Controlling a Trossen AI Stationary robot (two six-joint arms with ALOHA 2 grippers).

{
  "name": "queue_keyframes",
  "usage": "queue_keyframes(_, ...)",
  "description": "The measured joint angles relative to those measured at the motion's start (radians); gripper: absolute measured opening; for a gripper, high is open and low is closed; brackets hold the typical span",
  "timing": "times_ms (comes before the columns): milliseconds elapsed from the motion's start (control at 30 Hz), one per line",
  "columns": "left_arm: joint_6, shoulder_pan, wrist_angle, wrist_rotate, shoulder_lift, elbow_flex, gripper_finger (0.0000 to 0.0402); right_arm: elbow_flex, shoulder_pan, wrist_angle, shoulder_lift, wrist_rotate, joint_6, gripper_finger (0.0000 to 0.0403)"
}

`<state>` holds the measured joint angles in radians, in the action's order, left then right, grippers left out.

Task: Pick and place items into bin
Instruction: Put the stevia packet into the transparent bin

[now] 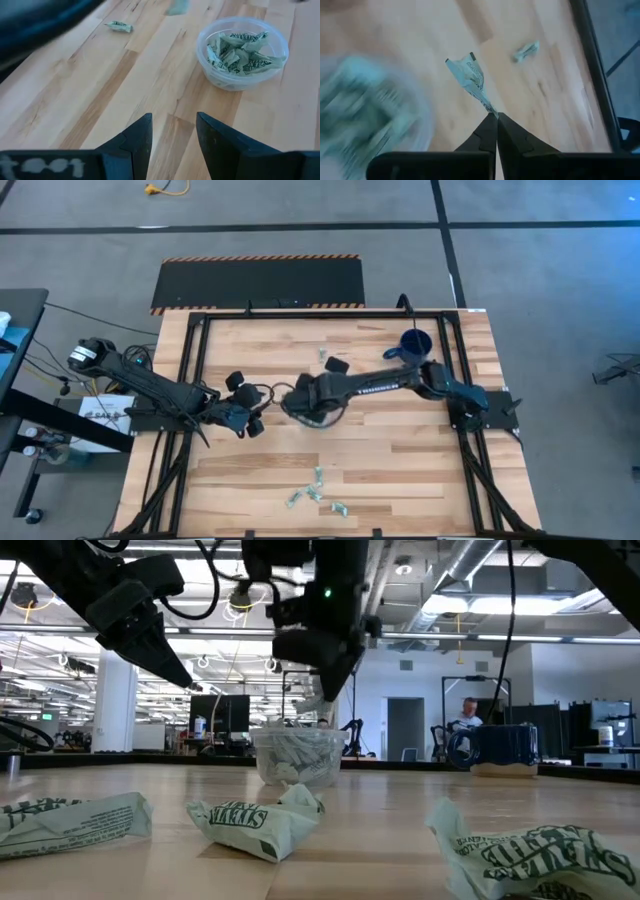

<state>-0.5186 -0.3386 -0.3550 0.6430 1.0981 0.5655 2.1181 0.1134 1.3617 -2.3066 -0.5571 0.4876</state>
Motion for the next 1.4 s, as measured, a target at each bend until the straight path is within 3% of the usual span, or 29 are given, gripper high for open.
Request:
queue_keyframes(300, -0.010, 0.001, 0.012, 0.007, 0.000, 0.000, 0.0144, 0.008, 0.099, 0.029, 0.000, 0.091, -0.107, 0.0000)
queue_keyframes(600, -0.026, 0.001, 0.011, 0.006, 0.000, 0.000, 0.0144, 0.008, 0.094, 0.015, 0.000, 0.096, -0.106, 0.0002)
queue_keyframes(767, -0.027, 0.001, 0.010, 0.006, 0.000, 0.000, 0.0144, 0.008, 0.080, -0.009, 0.000, 0.139, -0.104, 0.0022)
queue_keyframes(1100, -0.027, 0.001, 0.009, 0.005, 0.000, 0.000, 0.0144, 0.008, 0.080, -0.020, 0.000, 0.138, -0.103, 0.0094)
queue_keyframes(1400, -0.027, 0.001, 0.008, 0.004, 0.000, 0.000, 0.0144, -0.002, 0.084, 0.033, 0.116, 0.014, 0.016, 0.0113)
